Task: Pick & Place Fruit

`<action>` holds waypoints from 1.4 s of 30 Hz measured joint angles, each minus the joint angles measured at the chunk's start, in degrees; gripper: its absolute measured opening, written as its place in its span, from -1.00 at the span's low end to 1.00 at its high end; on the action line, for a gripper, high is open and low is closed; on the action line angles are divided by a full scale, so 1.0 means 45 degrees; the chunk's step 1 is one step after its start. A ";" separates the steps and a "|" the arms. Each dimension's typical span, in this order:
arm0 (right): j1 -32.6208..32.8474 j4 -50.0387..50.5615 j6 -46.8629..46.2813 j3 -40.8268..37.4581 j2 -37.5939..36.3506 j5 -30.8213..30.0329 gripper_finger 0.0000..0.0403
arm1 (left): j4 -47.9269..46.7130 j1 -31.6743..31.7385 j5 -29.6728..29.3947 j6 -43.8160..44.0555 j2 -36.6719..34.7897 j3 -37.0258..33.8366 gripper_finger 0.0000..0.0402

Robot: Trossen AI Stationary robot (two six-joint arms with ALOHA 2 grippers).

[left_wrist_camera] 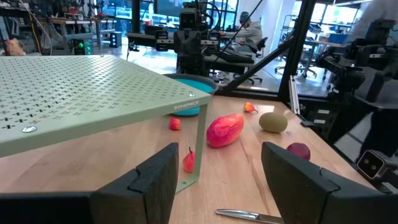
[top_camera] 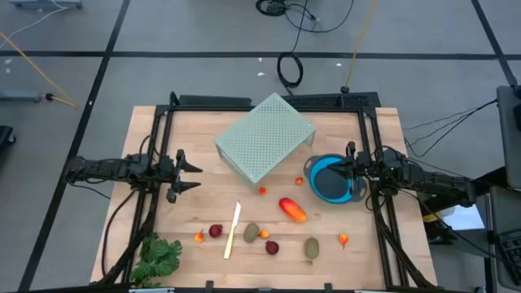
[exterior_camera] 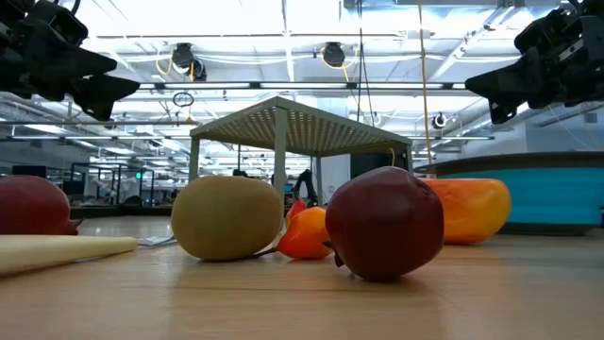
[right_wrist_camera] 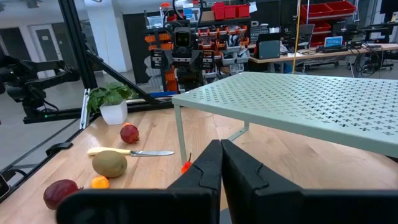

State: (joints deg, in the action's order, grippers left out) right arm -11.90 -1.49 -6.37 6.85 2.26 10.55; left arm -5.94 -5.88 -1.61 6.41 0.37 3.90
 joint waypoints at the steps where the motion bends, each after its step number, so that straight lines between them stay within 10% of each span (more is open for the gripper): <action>1: 0.0000 0.0001 -0.0003 0.0000 0.0000 -0.0004 -0.98 | 0.0000 -0.0002 0.0000 0.0002 -0.0002 0.0005 0.13; 37: 0.0000 -0.1311 -0.0494 0.0000 0.0000 -0.0038 -0.98 | -0.0001 -0.0002 0.0000 0.0002 -0.0002 0.0000 0.13; 42: 0.0000 -0.2578 -0.0586 0.0003 0.0056 -0.1843 -0.99 | 0.0000 0.0002 0.0000 0.0002 -0.0002 0.0000 0.13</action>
State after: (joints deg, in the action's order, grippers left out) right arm -11.90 -13.09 -9.01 6.87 2.51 2.25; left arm -5.93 -5.87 -1.61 6.42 0.36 3.90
